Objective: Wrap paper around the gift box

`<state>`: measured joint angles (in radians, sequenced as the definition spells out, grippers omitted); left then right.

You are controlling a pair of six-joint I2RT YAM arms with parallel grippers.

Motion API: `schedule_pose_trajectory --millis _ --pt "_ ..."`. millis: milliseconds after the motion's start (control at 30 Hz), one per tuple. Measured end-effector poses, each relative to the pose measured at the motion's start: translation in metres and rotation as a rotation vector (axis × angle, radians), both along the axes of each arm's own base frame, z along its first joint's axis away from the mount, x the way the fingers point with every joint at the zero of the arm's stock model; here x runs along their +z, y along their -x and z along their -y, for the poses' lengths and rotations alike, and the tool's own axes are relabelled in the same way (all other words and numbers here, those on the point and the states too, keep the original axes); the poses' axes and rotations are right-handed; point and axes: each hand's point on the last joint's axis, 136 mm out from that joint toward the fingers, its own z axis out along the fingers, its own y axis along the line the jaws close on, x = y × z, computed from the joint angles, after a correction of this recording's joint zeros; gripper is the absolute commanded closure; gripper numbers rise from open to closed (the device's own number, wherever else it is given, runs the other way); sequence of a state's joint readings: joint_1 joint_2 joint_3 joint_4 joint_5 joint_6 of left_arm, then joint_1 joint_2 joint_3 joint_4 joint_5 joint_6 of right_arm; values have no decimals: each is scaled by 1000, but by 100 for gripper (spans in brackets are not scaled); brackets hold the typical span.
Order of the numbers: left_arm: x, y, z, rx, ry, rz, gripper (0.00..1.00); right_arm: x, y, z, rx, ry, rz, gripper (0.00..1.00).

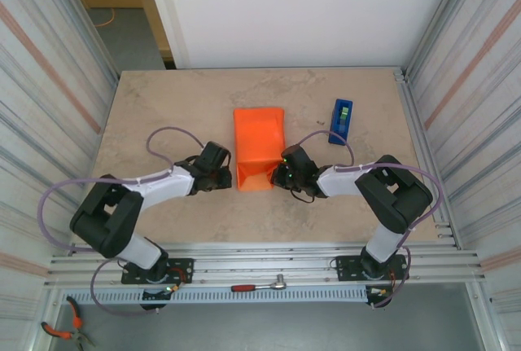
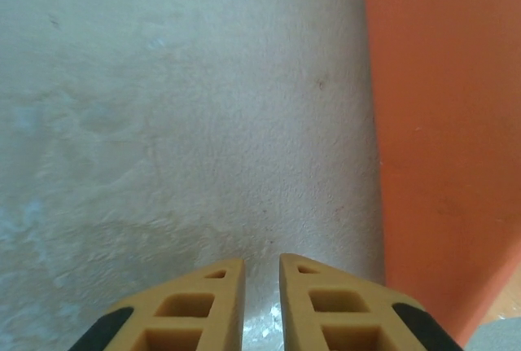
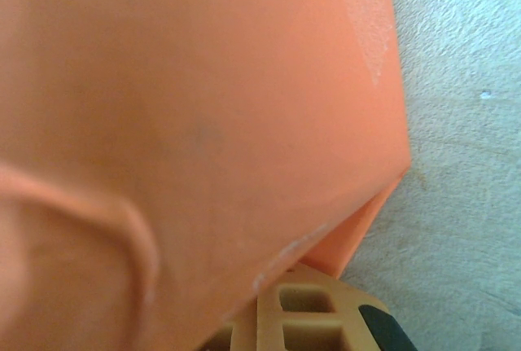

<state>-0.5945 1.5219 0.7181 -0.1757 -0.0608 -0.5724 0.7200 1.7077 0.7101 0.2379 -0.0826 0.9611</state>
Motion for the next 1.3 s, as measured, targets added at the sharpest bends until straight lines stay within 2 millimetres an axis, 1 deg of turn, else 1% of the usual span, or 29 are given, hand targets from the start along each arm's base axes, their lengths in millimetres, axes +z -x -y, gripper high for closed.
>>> schedule_pose_trajectory --millis 67,233,500,900,1300 --pt "-8 2 3 -14 1 -24 86 0 0 0 0 0 -1 100" --pt "-7 -1 19 -63 34 -14 87 0 0 0 0 1 -2 100" --pt "-1 1 39 -124 91 1 87 0 0 0 0 1 -1 100" --pt "15 -9 64 -188 204 60 86 0 0 0 0 2 -2 100" --pt "15 -15 82 -224 258 74 86 0 0 0 0 3 -3 100"
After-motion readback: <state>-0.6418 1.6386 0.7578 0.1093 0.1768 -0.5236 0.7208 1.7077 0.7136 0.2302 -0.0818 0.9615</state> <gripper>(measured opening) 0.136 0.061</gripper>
